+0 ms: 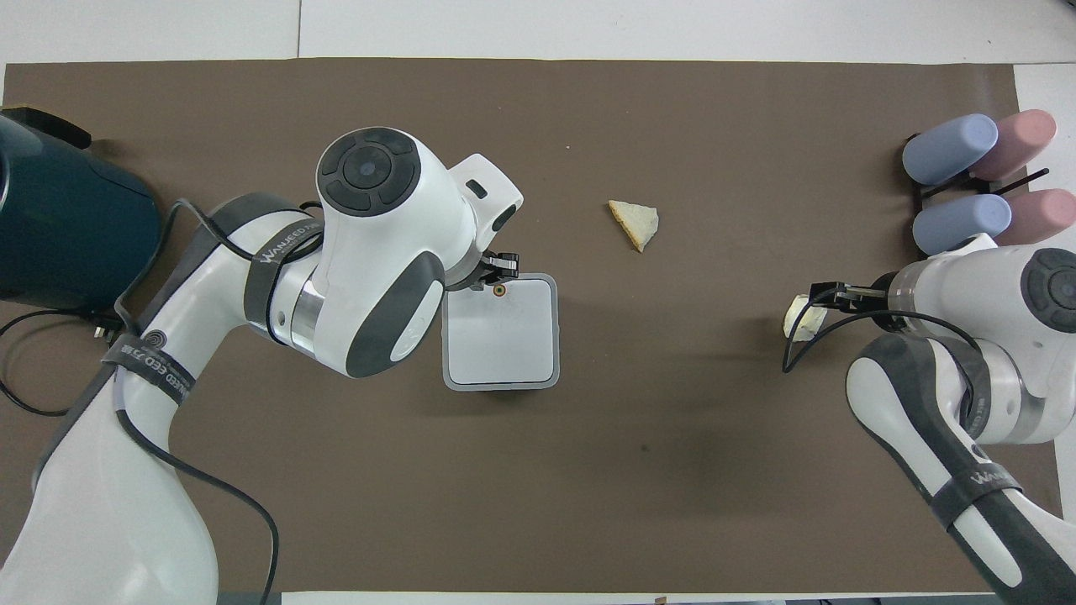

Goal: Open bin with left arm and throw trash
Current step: 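Grasp the lid with the left gripper while the right gripper reaches the scrap, then lift the lid with the left gripper while the right gripper grasps the scrap, then drop the cream scrap into the open bin with the right gripper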

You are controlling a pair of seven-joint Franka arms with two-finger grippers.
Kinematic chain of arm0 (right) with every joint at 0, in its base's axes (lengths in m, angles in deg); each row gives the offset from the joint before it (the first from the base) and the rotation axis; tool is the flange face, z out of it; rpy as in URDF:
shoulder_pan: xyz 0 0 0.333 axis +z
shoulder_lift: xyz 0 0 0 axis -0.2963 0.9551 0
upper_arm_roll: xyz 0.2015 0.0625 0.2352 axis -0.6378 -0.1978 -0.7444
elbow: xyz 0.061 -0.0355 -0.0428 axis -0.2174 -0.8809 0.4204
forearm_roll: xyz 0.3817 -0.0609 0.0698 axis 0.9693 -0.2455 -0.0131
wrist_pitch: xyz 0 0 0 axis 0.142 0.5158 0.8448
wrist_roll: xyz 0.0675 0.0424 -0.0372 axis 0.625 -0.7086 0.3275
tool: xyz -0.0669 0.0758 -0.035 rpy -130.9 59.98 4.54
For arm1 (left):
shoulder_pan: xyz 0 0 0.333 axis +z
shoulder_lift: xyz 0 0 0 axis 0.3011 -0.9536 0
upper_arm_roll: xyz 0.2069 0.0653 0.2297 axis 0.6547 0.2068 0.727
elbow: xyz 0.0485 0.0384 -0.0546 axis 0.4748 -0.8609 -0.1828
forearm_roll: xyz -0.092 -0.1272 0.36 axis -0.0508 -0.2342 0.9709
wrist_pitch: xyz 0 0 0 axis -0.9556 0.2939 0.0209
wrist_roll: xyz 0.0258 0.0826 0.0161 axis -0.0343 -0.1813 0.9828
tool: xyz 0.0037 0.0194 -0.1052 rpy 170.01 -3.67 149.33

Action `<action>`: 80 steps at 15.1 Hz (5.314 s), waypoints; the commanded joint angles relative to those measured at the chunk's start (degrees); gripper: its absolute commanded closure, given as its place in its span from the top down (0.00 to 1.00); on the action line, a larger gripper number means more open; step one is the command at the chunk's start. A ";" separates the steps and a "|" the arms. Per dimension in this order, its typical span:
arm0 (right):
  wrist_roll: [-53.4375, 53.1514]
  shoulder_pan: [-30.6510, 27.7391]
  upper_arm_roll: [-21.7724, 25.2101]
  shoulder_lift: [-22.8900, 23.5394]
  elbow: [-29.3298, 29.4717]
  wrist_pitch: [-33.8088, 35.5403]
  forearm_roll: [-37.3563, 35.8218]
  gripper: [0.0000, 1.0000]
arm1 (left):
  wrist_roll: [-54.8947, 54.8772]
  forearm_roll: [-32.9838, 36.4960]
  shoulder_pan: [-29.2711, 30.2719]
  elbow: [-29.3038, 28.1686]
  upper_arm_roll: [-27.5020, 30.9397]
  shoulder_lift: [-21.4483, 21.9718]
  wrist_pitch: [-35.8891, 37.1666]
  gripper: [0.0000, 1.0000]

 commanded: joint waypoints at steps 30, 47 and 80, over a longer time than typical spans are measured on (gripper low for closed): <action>-7.19 2.16 -1.39 -13.16 6.63 17.48 1.06 0.00 | 0.76 3.67 -5.71 -7.62 1.20 -1.83 -5.31 0.00; -6.83 2.08 -5.43 -14.50 15.77 28.92 1.14 0.00 | -0.21 0.52 -2.98 -0.77 1.37 6.25 8.74 0.00; -28.98 34.24 -5.52 5.11 24.30 5.61 9.41 1.00 | -30.88 -0.19 26.63 -1.29 2.34 26.56 31.78 1.00</action>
